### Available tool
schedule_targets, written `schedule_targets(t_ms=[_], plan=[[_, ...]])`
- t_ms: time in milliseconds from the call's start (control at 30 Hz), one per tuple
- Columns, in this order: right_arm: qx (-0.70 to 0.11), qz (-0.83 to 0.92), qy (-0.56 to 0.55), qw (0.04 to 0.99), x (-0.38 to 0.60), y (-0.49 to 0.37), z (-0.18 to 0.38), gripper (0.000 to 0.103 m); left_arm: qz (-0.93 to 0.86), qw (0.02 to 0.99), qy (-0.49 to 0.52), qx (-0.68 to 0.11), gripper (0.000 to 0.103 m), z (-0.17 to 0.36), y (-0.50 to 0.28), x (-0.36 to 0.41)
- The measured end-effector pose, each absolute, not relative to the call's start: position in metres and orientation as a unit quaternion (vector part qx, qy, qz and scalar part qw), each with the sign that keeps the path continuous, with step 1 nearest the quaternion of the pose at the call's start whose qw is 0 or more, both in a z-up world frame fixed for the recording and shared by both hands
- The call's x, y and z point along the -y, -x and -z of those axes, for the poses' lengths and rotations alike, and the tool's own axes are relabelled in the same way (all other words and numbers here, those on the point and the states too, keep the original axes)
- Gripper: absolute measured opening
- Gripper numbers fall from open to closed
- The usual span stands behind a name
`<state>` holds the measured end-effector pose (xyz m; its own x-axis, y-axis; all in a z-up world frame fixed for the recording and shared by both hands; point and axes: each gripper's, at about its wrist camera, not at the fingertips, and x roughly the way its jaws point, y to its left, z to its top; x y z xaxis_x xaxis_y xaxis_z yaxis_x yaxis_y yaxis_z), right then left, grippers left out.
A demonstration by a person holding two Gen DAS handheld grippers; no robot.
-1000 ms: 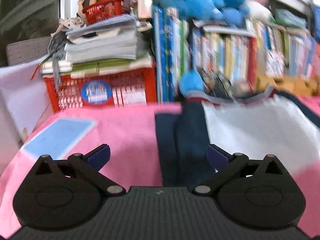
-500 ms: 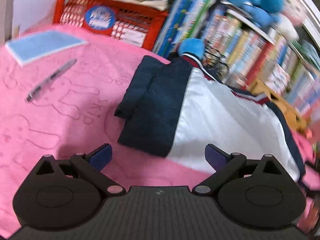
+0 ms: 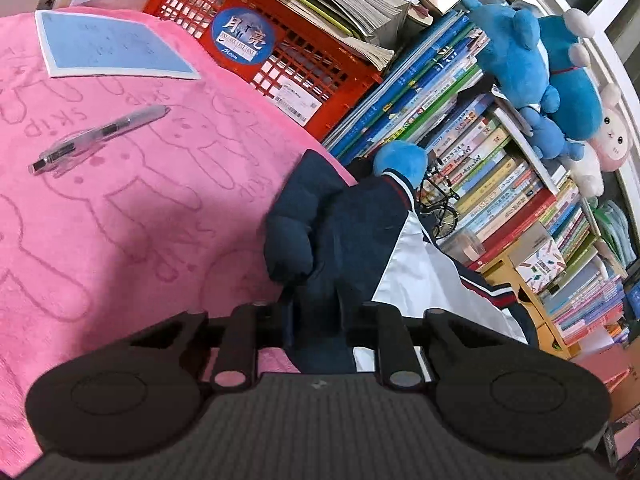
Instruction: Fold clothes
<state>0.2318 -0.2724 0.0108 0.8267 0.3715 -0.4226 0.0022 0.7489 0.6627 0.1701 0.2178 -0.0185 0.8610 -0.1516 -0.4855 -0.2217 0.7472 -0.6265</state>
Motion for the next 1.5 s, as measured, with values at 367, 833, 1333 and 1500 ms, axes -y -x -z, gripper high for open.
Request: schedule_targets(t_ms=[367,833,1333,1500], plan=[[-0.306,-0.081,-0.319,0.893,0.253,-0.252,-0.034,0.005,-0.018,0.915,0.300,-0.270,0.008,-0.018,-0.199,-0.193],[-0.308,-0.126,-0.201,0.921,0.295,-0.056,-0.052,0.017,0.049,0.934,0.161,-0.315,0.021,-0.017,-0.027,-0.175],[-0.190,-0.160,0.024,0.968,0.215,-0.011,-0.103,0.074,0.010,0.979,-0.055,-0.196,0.078,-0.058,0.002,-0.116],[-0.199,-0.216,0.078,0.953,0.127,-0.080,-0.085,0.072,0.032,0.966,-0.074,-0.245,0.078,-0.016,-0.055,-0.061]])
